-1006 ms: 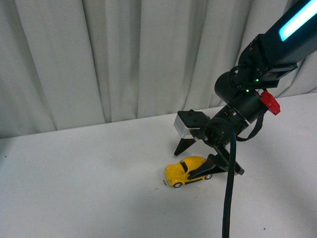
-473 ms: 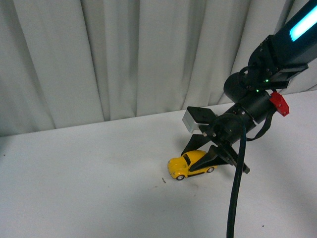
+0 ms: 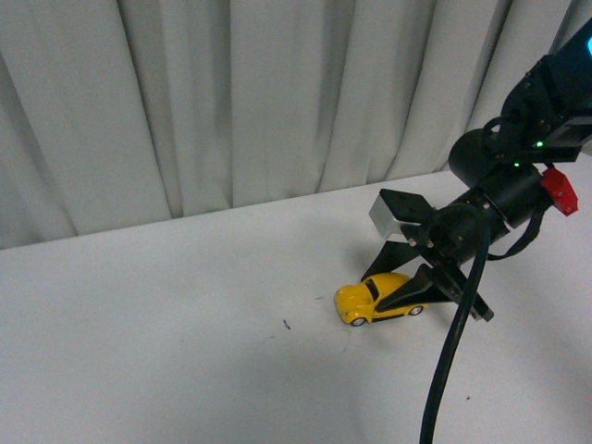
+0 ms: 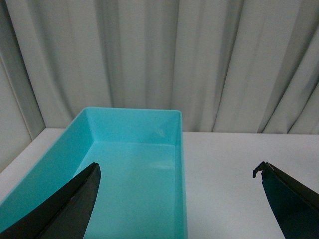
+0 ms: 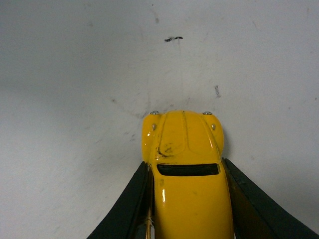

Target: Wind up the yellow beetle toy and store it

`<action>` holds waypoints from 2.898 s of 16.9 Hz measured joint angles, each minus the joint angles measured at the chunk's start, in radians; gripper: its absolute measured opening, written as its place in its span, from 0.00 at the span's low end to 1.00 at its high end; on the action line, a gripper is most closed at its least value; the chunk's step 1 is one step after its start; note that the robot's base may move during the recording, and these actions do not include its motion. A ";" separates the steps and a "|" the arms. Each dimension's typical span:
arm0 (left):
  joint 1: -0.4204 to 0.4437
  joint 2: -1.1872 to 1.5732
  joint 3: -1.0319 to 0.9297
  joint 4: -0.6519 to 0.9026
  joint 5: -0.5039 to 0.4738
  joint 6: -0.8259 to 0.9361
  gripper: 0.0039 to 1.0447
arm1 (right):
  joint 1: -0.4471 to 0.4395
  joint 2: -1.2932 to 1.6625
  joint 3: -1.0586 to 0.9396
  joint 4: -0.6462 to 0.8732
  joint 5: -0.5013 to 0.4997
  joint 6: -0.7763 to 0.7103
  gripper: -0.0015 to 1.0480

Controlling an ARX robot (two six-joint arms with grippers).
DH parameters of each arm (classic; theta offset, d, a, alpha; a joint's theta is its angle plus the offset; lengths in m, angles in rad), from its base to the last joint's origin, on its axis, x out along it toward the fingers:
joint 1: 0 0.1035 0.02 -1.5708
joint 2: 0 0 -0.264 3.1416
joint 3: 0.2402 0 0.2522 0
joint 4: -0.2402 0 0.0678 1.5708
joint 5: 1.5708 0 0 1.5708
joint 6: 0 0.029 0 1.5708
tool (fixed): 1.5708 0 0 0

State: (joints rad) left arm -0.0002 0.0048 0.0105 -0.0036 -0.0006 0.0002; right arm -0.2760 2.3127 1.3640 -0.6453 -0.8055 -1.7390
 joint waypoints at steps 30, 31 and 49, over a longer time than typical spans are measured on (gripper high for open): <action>0.000 0.000 0.000 0.000 0.000 0.000 0.94 | -0.176 -0.122 -0.270 0.140 0.046 -0.005 0.94; 0.000 0.000 0.000 0.000 0.000 0.000 0.94 | -0.176 -0.122 -0.270 0.140 0.046 -0.005 0.94; 0.000 0.000 0.000 0.000 0.000 0.000 0.94 | -0.123 -0.482 -0.196 0.285 -0.069 0.156 0.94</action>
State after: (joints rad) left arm -0.0002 0.0048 0.0105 -0.0036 -0.0006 0.0002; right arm -0.3992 1.8309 1.1675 -0.3603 -0.8742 -1.5833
